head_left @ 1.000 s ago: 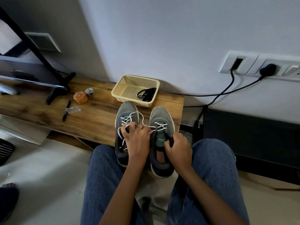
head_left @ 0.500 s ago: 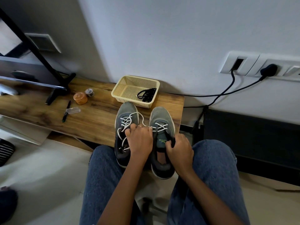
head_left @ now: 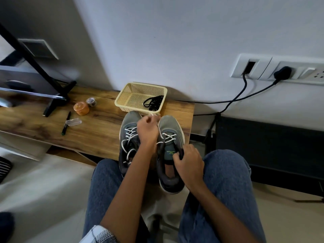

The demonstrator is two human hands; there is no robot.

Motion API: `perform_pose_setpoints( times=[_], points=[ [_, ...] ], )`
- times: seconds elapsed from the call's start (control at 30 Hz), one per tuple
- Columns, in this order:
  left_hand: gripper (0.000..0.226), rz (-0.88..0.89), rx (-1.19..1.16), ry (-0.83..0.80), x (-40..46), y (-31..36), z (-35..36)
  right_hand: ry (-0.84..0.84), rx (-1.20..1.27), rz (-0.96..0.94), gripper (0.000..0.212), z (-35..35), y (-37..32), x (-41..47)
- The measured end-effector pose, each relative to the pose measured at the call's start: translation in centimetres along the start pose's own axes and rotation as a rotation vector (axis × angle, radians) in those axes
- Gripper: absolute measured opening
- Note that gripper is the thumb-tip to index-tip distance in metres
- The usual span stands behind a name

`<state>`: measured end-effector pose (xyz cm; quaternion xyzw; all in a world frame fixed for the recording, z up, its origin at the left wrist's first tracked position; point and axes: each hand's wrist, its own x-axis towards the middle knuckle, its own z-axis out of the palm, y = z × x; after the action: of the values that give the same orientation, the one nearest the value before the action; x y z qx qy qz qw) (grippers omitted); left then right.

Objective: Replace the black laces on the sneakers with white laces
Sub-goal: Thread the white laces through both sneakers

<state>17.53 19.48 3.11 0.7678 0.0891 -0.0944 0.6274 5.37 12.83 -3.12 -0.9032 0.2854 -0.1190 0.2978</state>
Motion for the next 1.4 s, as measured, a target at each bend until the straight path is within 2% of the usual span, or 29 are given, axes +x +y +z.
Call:
perform_pose_setpoints(
  times=[0.17, 0.3, 0.5, 0.63, 0.8, 0.97, 1.03, 1.1, 1.17, 1.27, 1.4],
  points=[
    [0.016, 0.236, -0.119, 0.053, 0.6, 5.4, -2.0, 0.0, 0.016, -0.009, 0.02, 0.1, 0.0, 0.0],
    [0.025, 0.351, -0.236, 0.106, 1.3, 8.5, -3.7, 0.012, 0.022, -0.017, 0.021, 0.1, 0.1, 0.0],
    [0.041, 0.499, -0.092, 0.156, 1.5, 10.6, -5.0, 0.01, 0.024, -0.012, 0.021, 0.2, 0.1, 0.0],
    [0.035, 0.499, -0.044, 0.071, 0.5, 10.8, -4.6, 0.019, 0.024, -0.021, 0.019, 0.3, 0.2, 0.1],
    [0.026, 0.469, 0.136, -0.119, -1.5, 8.3, -3.5, 0.006, 0.098, -0.05, 0.017, 0.5, 0.8, 0.8],
    [0.026, 0.383, 0.57, -0.226, -3.7, 1.1, -2.5, -0.094, 0.196, 0.004, 0.03, 0.5, 1.3, 1.6],
    [0.023, 0.322, 0.646, -0.254, -4.3, -1.5, -2.4, -0.108, 0.222, 0.025, 0.036, 0.5, 1.2, 1.7],
    [0.023, 0.293, 0.674, -0.231, -4.9, -3.2, -2.3, -0.112, 0.222, 0.011, 0.039, 0.6, 1.2, 1.8],
    [0.019, 0.33, 0.701, -0.144, -5.4, -3.6, -2.1, -0.122, 0.229, -0.006, 0.036, 0.7, 1.2, 2.0],
    [0.014, 0.433, 0.804, -0.049, -5.4, -3.5, -1.4, -0.127, 0.263, -0.018, 0.026, 0.7, 1.5, 2.3],
    [0.012, 0.465, 0.85, 0.002, -5.0, -4.5, -0.4, -0.134, 0.369, 0.016, 0.015, 0.8, 1.7, 2.6]
  ],
)
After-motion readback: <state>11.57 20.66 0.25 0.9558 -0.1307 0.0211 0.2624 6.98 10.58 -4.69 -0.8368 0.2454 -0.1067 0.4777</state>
